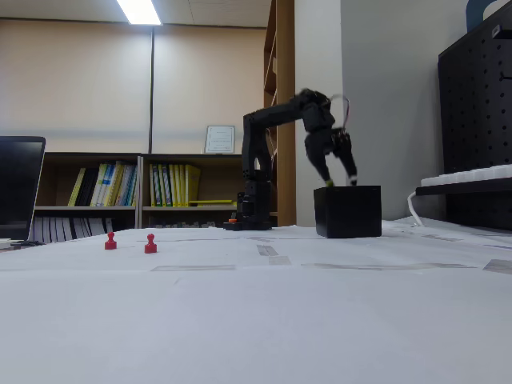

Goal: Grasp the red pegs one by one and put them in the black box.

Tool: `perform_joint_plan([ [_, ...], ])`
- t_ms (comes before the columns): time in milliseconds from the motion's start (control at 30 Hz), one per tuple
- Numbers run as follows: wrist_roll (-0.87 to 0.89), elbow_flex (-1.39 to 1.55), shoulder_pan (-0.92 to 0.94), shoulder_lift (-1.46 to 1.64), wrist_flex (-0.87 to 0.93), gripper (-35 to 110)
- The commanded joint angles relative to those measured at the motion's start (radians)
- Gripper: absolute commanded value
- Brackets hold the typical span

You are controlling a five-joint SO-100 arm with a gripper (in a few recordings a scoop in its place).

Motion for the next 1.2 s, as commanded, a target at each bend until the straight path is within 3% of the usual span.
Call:
perform_joint_plan([
  [0,0.087,0.063,0.206,-0.129,-0.080,16],
  [100,0.193,-0.095,0.385,-0.126,-0.258,16],
  [300,0.383,-0.512,0.630,-0.041,-0.811,16],
  [467,0.476,-0.712,0.755,0.043,-1.187,16],
  [700,0.543,-0.841,0.859,0.224,-1.575,16],
  [900,0.558,-0.842,0.928,0.357,-1.715,15],
  [1167,0.563,-0.753,0.957,0.476,-1.704,15],
])
